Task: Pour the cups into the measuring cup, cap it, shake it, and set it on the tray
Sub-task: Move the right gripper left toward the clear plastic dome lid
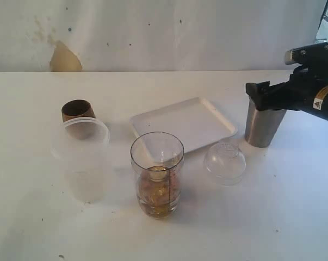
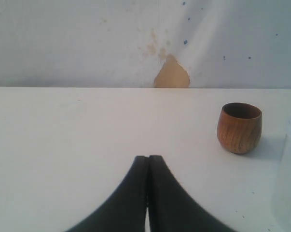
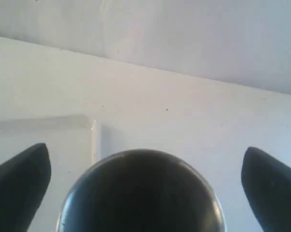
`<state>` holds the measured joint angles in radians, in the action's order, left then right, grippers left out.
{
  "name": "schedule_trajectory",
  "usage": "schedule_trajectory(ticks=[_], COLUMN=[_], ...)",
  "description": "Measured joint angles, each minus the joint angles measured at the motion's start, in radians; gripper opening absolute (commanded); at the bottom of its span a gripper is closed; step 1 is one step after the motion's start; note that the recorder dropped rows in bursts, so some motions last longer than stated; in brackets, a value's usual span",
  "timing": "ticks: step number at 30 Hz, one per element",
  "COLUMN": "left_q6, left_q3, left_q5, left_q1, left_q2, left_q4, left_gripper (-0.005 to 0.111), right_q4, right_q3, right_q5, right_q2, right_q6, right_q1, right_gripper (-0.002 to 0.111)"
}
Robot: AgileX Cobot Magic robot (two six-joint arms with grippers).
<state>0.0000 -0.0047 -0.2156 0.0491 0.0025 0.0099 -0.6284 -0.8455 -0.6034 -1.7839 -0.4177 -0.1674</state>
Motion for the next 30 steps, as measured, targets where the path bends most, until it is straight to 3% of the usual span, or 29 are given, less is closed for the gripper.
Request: schedule_trajectory(ticks=[4,6,8,11,14,19,30], left_q6=[0.000,0.000,0.000,0.000,0.000,0.000,0.000], left_q3=[0.000,0.000,0.000,0.000,0.000,0.000,0.000], left_q5=[0.000,0.000,0.000,0.000,0.000,0.000,0.000], left_q1=[0.000,0.000,0.000,0.000,0.000,0.000,0.000], left_q2=[0.000,0.000,0.000,0.000,0.000,0.000,0.000], left_q4=[0.000,0.000,0.000,0.000,0.000,0.000,0.000], left_gripper=[0.000,0.000,0.000,0.000,0.000,0.000,0.000], right_q4=[-0.158,-0.305,-0.465,-0.845,-1.016,-1.093,-1.116], right_q3=[0.000,0.000,0.000,0.000,0.000,0.007,0.060], right_q5=[0.060,0.048,0.027,-0.043,-0.187,-0.377,-0.317], right_q2=[0.077,0.141,0.208,0.288,0.315,0.314,0.269], right_q6=[-0.042,-0.212,-0.548,-0.938,-1.096,-1.174,-1.172], right_q1=[0.000,0.000,0.000,0.000,0.000,0.000,0.000], right_gripper=[0.105,0.105,0.105,0.105,0.105,0.105,0.104])
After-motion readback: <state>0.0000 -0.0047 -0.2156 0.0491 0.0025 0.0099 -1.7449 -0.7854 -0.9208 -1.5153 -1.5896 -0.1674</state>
